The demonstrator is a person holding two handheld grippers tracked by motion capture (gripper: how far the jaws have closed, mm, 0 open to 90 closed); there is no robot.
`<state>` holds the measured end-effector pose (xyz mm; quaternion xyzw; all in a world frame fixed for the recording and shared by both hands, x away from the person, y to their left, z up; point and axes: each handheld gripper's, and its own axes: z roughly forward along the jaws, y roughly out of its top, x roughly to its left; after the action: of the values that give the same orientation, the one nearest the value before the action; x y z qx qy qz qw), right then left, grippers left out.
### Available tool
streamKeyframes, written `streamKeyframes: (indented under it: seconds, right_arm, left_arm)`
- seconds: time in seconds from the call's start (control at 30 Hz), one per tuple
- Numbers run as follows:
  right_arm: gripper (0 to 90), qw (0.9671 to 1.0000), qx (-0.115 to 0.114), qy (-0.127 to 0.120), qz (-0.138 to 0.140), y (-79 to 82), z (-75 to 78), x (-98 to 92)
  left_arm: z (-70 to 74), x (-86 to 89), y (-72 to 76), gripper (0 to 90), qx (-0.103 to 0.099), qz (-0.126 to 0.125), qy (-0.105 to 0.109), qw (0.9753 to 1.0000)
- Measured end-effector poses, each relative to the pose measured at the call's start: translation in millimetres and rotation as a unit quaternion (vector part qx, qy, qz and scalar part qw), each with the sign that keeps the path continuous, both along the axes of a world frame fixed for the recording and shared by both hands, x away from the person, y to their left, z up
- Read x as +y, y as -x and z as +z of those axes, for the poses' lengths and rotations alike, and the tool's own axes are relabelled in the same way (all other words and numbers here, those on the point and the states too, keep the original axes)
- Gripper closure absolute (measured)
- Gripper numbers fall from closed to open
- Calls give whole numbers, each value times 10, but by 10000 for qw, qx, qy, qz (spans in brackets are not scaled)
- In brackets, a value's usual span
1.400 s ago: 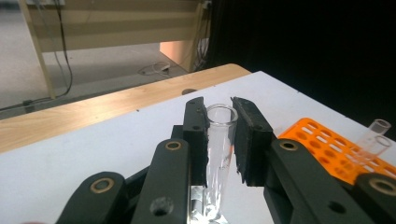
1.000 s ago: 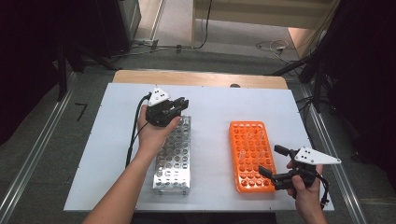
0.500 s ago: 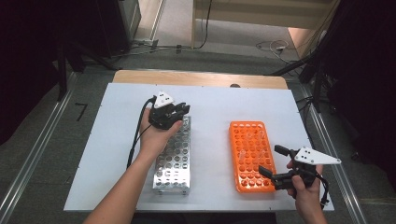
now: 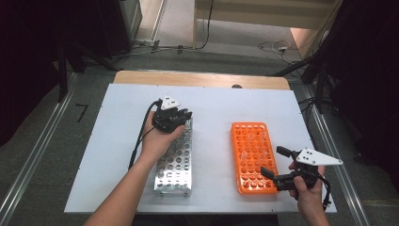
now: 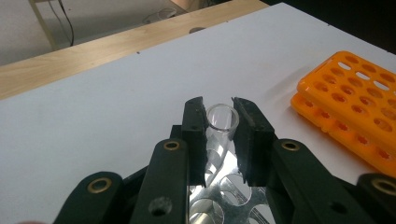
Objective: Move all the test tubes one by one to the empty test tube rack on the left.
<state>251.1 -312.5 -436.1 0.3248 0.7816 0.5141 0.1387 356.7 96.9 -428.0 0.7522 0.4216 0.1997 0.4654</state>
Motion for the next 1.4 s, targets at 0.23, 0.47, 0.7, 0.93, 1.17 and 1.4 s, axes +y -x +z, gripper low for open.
streamKeyframes:
  seconds: [0.23,0.47,0.7,0.93,1.17,1.4]
  right_arm:
    - [0,10000,11,0,-10,-13,-8,-10]
    - [0,10000,43,30,-46,-22,-9,3]
    - [0,9999,23,35,-99,-55,39,25]
    - [0,9999,61,-15,-146,-131,138,28]
    - [0,9998,164,29,-79,-288,181,26]
    - [41,9998,202,-26,-44,-437,149,-5]
  left_arm:
    - [5,16,7,649,81,-48,241,9997]
    - [38,67,112,401,-110,-8,438,9990]
    - [90,160,322,198,-188,-34,611,9979]
    - [105,238,569,59,-223,-99,738,9970]
    - [90,276,779,0,-220,-264,801,9962]
    - [65,277,931,0,-277,-427,863,9950]
